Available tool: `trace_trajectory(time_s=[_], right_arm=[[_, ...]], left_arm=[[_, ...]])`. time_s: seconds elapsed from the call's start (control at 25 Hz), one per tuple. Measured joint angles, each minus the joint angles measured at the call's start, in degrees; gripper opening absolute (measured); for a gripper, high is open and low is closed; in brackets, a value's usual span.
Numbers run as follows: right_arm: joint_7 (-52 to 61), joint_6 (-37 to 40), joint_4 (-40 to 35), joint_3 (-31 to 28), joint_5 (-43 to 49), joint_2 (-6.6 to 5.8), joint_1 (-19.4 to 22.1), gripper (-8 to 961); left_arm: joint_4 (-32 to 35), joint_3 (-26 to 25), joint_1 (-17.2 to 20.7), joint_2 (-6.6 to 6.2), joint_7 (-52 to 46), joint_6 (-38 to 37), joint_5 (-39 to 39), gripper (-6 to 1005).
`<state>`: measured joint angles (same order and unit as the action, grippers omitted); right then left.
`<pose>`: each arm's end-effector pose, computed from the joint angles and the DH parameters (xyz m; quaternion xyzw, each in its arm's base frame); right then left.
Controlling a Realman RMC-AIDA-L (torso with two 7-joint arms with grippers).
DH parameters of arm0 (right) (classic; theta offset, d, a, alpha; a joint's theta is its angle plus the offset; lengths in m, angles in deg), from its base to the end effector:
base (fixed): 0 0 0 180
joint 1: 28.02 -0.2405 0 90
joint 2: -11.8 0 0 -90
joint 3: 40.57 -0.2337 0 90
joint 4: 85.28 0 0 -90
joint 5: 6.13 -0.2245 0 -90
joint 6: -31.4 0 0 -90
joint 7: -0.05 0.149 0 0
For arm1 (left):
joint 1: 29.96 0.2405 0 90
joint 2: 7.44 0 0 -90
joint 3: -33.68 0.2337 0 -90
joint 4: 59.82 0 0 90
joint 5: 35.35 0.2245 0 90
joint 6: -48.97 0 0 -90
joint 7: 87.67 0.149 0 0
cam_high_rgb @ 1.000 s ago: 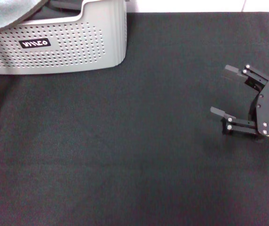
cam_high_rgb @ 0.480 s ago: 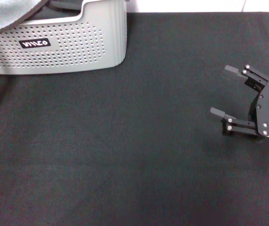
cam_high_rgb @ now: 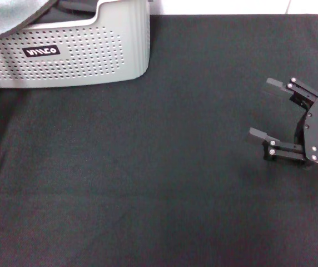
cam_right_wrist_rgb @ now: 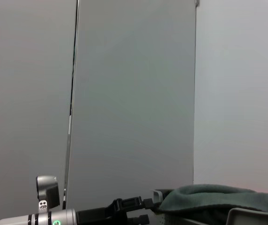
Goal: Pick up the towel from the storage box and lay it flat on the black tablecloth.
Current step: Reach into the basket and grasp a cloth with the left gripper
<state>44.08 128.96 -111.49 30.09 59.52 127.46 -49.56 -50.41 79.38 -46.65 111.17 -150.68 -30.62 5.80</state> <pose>0.2291 0.2856 0.0002 -0.8794 0.0049 0.4383 0.1858 -0.3561 0.2891 0.0498 -0.5568 -0.4171 -0.5404 0.4733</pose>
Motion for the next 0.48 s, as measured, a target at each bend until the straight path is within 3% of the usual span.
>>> trace_trajectory(time_s=[0.48], right_arm=[[-0.14, -0.08, 0.02, 0.0, 0.0, 0.08, -0.09, 881]], left_arm=[[-0.01, -0.31, -2.89, -0.01, 0.47, 2.94, -0.43, 719]])
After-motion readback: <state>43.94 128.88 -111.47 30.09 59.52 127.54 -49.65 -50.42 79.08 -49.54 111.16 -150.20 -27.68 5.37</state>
